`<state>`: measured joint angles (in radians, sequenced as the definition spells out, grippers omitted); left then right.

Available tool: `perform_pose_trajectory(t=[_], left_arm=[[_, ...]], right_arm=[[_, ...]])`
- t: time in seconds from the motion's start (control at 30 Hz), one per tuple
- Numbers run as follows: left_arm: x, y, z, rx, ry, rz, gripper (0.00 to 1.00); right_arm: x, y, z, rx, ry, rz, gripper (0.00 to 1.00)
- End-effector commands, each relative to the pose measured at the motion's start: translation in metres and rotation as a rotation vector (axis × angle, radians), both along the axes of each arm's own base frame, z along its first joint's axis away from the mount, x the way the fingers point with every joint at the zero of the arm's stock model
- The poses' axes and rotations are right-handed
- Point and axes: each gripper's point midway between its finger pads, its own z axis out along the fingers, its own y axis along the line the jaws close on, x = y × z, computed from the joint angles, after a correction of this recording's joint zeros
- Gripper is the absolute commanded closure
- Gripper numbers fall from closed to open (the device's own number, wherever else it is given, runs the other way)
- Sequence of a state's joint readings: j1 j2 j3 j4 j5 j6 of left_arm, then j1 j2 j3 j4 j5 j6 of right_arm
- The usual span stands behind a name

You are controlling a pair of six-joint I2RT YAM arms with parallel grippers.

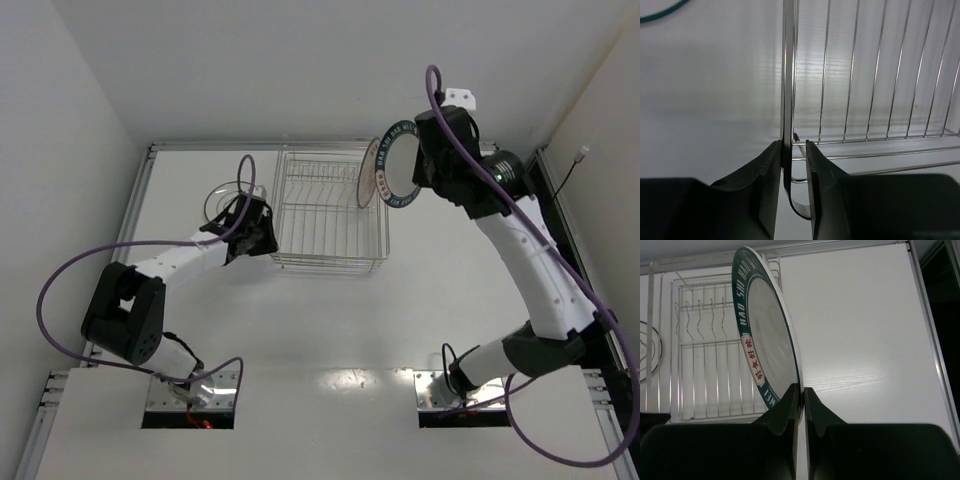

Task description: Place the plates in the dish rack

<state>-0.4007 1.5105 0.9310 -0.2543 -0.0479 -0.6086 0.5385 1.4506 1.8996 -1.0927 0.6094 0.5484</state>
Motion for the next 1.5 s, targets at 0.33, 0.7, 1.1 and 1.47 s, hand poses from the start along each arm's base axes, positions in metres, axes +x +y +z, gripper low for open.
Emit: perform_pose_trajectory(t=[0.33, 0.7, 1.1, 1.47], left_arm=[[-0.026, -0.045, 0.025, -0.040, -0.022, -0.028, 0.21], [-0.032, -0.057, 0.047, -0.039, -0.033, -0.050, 0.12], [-0.017, -0.009, 0.132, 0.008, -0.201, 0.105, 0.06], [0.005, 0.112, 0.112, -0.028, -0.212, 0.481, 0.01]], right_arm=[[0.106, 0.020, -0.005, -0.152, -0.104, -0.153, 1.00], [0.154, 0.040, -0.063, -0.325, -0.051, -0.201, 1.00], [0.165, 0.071, -0.149, -0.398, 0.054, -0.142, 1.00], [0.153, 0.095, -0.221, -0.141, 0.202, -0.167, 0.97]])
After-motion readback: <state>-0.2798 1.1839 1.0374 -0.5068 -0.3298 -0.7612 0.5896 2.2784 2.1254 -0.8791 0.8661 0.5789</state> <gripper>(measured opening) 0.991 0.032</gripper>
